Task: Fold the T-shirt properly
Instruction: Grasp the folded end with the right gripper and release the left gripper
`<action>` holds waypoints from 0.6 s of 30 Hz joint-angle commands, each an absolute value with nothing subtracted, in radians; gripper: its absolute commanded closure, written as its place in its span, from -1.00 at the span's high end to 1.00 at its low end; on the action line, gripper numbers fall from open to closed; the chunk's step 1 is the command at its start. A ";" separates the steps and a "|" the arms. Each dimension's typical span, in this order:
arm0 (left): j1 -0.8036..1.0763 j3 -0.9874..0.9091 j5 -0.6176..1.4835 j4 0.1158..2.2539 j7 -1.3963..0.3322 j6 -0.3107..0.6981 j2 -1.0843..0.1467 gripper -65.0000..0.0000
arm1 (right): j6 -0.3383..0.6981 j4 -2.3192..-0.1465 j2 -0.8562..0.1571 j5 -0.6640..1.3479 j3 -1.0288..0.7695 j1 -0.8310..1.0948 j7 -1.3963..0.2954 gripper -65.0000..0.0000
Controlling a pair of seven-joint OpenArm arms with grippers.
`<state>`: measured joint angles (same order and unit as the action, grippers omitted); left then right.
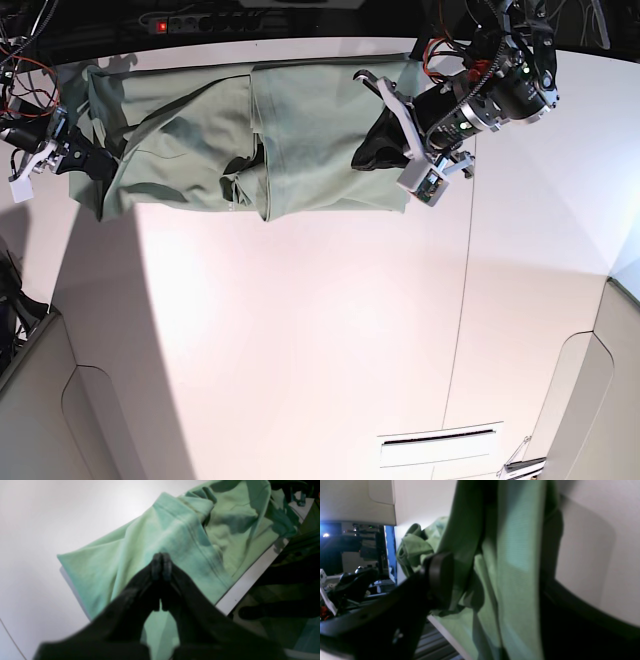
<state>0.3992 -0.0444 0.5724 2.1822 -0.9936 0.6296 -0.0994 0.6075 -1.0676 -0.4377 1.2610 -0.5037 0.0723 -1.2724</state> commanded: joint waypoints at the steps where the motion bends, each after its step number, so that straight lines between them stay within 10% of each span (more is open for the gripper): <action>1: 0.397 -0.044 0.587 2.202 -0.968 0.640 -0.100 -1.00 | 0.599 -1.069 -0.448 1.240 -0.500 0.078 -1.316 0.10; 5: 0.397 -0.044 0.587 2.202 -0.968 0.640 -0.100 -1.00 | 0.599 -1.069 -0.448 1.269 -0.500 0.078 -1.349 -0.09; 10: 0.397 -0.049 0.587 2.202 -0.968 0.640 -0.100 -1.00 | 0.599 -1.069 -0.448 1.268 -0.500 0.078 -1.351 -1.00; 18: 0.397 -0.162 0.587 2.202 -0.973 0.623 -0.100 -1.00 | 0.599 -1.071 -0.448 1.269 -0.500 0.075 -1.351 -1.00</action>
